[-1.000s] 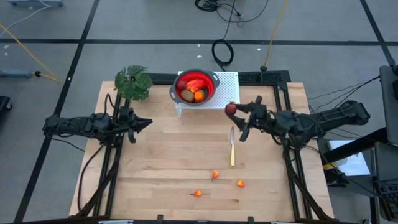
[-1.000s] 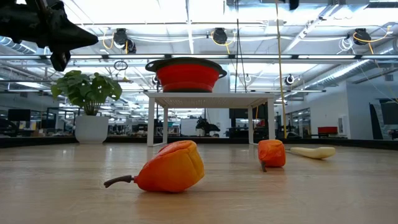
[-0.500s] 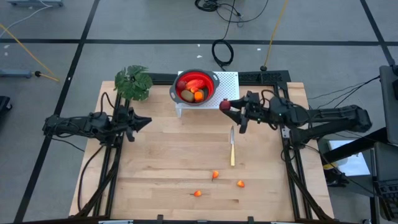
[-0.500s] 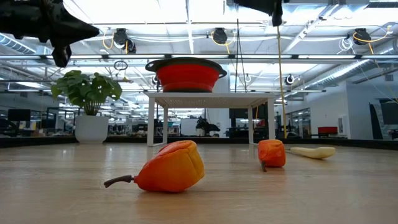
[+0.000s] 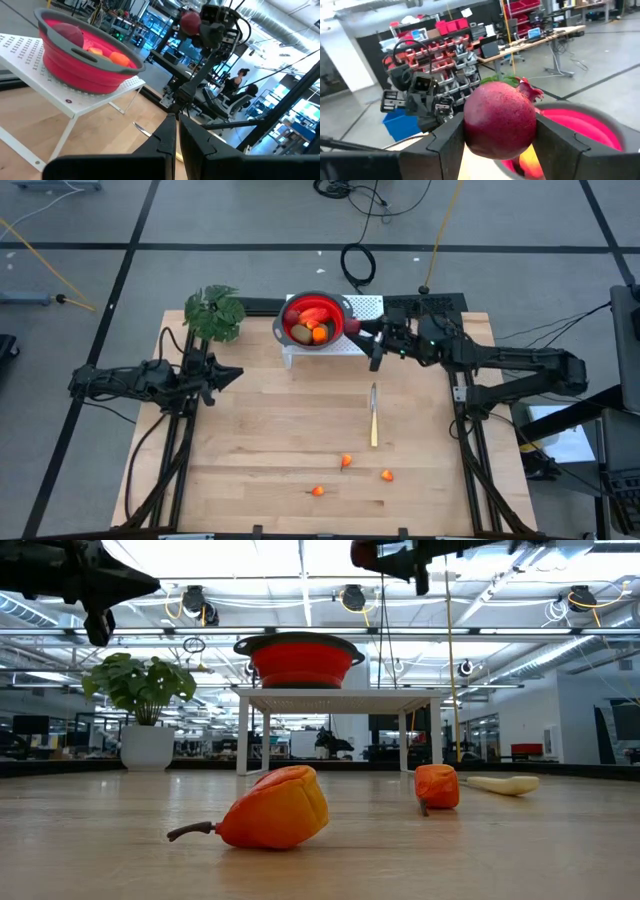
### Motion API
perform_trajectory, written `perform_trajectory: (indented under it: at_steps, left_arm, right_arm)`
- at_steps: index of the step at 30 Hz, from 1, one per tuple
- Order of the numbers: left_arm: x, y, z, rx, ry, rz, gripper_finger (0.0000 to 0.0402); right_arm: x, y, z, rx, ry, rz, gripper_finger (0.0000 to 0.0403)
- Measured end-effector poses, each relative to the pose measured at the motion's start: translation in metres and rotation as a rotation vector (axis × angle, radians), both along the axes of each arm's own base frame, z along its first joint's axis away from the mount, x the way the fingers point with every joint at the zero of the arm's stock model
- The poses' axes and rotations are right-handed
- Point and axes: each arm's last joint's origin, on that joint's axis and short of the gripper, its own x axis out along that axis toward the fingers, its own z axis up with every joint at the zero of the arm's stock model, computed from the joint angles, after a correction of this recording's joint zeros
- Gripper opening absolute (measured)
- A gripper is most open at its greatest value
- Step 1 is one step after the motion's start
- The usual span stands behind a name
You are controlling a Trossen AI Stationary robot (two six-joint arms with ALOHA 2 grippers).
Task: Pick & Place Fruit
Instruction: Put the red pomegranate into the red strainer bowl on the shelf
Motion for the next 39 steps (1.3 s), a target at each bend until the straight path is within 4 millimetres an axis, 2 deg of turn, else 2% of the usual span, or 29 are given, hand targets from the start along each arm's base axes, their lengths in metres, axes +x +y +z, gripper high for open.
perform_trajectory:
  at_steps: [10,19,29,39]
  left_arm:
    - [0.0,0.0,0.0,0.015,0.005,0.001,0.0019]
    - [0.0,0.0,0.0,0.018,0.007,0.0,0.0019]
    - [0.0,0.0,0.0,0.017,0.008,0.0,0.0019]
    - [0.0,0.0,-0.001,0.016,0.013,0.0,0.0019]
  right_arm:
    - [0.034,-0.035,0.009,-0.043,0.139,-0.014,0.0201]
    - [0.056,-0.063,0.006,-0.113,0.304,-0.033,0.0201]
    - [0.063,-0.077,-0.012,-0.113,0.496,-0.012,0.0201]
    - [0.058,-0.084,-0.015,-0.109,0.523,0.006,0.0201]
